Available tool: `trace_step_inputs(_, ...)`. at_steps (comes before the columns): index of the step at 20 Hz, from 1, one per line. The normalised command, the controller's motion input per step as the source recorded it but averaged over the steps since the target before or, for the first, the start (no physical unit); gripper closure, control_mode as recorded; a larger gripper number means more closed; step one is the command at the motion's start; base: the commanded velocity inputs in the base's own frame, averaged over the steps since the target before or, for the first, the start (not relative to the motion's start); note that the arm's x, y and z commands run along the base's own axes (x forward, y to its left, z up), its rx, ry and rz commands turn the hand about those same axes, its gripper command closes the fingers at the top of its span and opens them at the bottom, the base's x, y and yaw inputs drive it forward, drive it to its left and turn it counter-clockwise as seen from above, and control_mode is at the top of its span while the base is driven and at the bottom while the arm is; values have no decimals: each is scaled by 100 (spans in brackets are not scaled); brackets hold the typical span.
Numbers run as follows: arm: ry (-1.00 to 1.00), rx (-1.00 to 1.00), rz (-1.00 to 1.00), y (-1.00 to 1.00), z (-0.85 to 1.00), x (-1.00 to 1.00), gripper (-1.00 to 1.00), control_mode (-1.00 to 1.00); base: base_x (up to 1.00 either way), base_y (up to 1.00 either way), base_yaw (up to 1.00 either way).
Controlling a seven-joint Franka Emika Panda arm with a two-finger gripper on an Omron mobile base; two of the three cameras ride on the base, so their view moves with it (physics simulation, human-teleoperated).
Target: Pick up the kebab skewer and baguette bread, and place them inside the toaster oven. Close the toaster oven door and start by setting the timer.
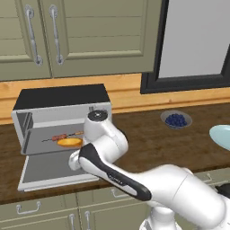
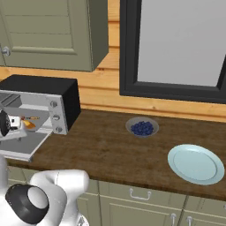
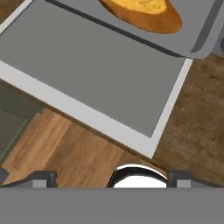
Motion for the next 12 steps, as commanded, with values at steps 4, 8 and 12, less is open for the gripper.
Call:
trace_step_inputs(4, 11, 3, -51, 3, -11, 40, -100, -100, 0, 0, 0)
trace_step_inputs(8, 0, 3, -40, 37, -29, 3, -100, -100, 0, 0, 0)
trace_step_inputs(12, 0, 0, -33, 14, -22, 9, -100, -100, 0, 0, 0)
